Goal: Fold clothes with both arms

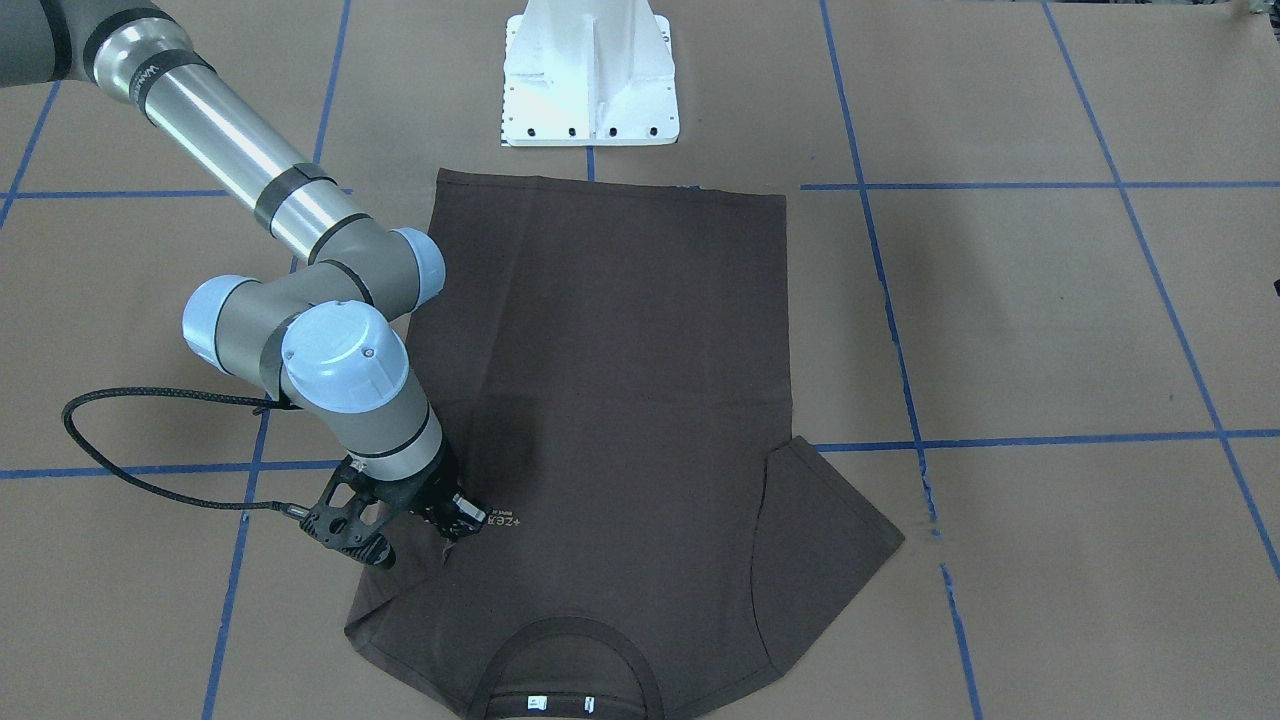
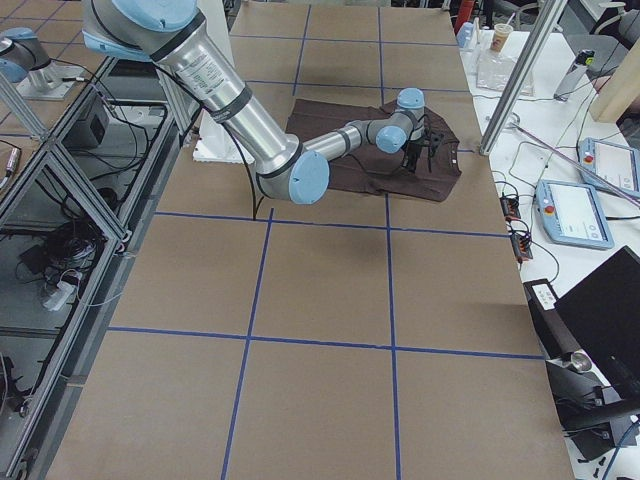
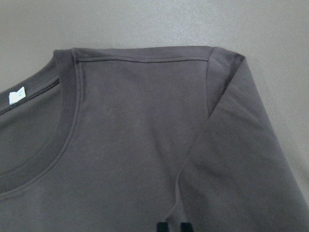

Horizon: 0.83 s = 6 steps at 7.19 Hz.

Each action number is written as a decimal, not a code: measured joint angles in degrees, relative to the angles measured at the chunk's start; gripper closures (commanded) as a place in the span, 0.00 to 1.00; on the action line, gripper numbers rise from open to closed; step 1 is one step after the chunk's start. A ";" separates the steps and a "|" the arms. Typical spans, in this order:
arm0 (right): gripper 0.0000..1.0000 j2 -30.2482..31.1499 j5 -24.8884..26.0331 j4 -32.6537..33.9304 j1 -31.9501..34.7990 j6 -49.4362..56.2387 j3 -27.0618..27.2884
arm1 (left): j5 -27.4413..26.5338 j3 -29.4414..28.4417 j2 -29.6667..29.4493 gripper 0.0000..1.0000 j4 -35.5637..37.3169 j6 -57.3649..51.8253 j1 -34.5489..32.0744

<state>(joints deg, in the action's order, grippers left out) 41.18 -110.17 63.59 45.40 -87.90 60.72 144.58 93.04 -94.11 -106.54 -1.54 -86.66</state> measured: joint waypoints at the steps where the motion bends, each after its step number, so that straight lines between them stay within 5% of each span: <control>1: 0.00 0.06 1.03 -0.07 -0.37 0.08 0.22 | 0.02 0.74 -0.66 0.01 -0.19 1.37 0.31; 3: 0.00 1.12 0.84 -0.22 -0.25 0.17 3.84 | -0.21 2.14 -3.87 0.01 -4.44 14.15 5.30; 6: 0.00 12.65 -3.51 -0.38 1.29 0.26 20.96 | -4.04 -6.15 -15.73 0.01 -10.97 37.67 16.33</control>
<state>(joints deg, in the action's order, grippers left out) 53.83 -113.68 63.20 46.70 -87.63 81.68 140.54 86.88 -109.84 -117.51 36.13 -70.33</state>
